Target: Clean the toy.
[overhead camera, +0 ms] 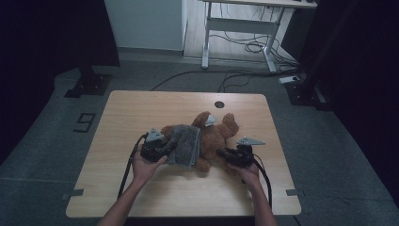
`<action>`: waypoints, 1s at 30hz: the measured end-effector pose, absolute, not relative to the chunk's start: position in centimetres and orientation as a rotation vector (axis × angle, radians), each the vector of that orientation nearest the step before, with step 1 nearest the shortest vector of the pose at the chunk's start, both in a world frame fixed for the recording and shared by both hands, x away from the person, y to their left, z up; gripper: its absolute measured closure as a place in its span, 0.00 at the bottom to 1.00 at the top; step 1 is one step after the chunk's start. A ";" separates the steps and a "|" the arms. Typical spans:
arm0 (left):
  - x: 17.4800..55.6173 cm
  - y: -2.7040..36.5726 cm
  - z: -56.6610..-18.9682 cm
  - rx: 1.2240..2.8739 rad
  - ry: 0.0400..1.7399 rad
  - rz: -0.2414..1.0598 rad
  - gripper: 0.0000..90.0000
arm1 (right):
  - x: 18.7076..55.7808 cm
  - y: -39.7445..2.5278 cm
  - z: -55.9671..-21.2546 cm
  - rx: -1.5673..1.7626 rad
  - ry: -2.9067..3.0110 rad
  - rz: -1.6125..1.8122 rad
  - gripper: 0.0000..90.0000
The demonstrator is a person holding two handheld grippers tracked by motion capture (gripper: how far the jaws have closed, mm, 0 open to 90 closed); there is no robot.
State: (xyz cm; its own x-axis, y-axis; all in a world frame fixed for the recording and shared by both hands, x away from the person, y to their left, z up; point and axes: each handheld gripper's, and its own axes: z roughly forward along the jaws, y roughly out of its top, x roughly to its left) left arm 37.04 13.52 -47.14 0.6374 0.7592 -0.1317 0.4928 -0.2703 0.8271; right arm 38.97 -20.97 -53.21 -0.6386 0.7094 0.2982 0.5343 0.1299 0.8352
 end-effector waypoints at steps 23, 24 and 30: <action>38.8 0.1 -45.9 2.067 0.818 0.450 0.87 | 38.0 -21.0 -54.0 1.230 2.237 1.459 0.79; 38.7 0.8 -45.9 2.061 0.834 0.459 0.87 | 38.0 -21.0 -54.0 1.232 2.236 1.459 0.80; 39.0 5.3 -45.9 2.031 0.949 0.501 0.87 | 38.0 -21.1 -54.0 1.244 2.231 1.464 0.80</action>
State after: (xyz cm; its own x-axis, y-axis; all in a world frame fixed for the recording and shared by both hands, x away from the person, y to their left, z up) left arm 39.01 5.27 -45.89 0.6369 0.7708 0.0124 0.4447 -0.3805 0.8109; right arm 37.95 -21.09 -54.03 -0.6270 0.7318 0.2671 0.5364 0.1570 0.8292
